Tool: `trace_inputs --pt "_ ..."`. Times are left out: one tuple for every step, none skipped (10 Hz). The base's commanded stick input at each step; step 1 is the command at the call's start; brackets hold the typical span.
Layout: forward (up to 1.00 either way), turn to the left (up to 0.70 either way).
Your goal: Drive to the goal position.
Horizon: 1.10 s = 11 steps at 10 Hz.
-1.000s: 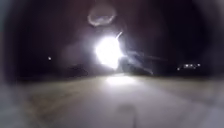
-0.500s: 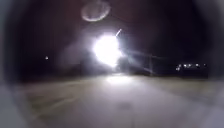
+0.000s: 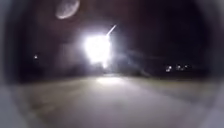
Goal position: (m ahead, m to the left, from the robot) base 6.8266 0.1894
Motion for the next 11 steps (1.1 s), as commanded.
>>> trace_inputs --pt "1.00 0.00" --pt "1.00 0.00" --pt "1.00 0.00" --pt "1.00 0.00" --pt "1.00 0.00" --pt "1.00 0.00" --pt "1.00 0.00" --pt "1.00 0.04" --pt "1.00 0.18" --pt "1.00 0.31" --pt "1.00 0.33"
